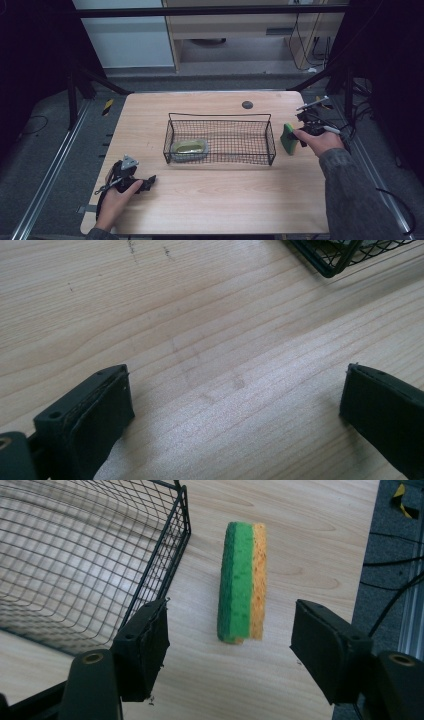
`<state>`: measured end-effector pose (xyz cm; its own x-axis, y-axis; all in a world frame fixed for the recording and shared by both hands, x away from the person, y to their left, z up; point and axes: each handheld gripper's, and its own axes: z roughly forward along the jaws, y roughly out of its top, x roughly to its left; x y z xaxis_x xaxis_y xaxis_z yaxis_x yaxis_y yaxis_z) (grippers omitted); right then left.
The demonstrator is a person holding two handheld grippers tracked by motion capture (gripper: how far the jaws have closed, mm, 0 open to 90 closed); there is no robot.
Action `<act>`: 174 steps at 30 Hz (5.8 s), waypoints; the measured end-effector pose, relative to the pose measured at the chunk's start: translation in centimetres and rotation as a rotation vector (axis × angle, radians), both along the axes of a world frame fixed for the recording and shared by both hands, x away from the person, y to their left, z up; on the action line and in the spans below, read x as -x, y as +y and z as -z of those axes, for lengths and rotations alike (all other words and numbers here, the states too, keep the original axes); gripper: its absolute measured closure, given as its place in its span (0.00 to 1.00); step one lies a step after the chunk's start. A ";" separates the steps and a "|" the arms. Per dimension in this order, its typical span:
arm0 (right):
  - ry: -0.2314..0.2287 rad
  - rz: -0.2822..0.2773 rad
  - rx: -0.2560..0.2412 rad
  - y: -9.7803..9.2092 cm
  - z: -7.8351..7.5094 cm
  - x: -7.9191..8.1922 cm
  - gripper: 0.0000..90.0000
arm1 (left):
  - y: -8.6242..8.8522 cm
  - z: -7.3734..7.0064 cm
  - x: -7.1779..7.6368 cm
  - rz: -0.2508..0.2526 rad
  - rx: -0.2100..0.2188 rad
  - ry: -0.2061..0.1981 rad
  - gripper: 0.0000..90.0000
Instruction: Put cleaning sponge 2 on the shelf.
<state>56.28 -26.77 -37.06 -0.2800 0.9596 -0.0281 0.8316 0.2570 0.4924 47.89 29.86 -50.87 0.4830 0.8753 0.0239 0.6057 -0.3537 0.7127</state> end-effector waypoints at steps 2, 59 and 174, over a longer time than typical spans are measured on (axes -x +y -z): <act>0.005 0.001 0.009 0.1 0.2 -0.4 0.36 | 0.0 0.0 0.0 0.001 -0.001 -0.001 0.00; -0.025 -0.085 -0.021 0.2 -3.3 -0.7 0.71 | 0.0 0.0 0.1 -0.001 -0.002 -0.001 0.00; 0.013 -0.155 0.043 8.9 2.7 -3.9 0.71 | 0.0 0.0 0.1 0.002 -0.001 0.001 0.00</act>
<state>60.23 -17.82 -39.76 -0.4254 0.9028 -0.0638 0.7866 0.4037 0.4673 47.82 29.87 -50.87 0.4850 0.8742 0.0239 0.6057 -0.3555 0.7119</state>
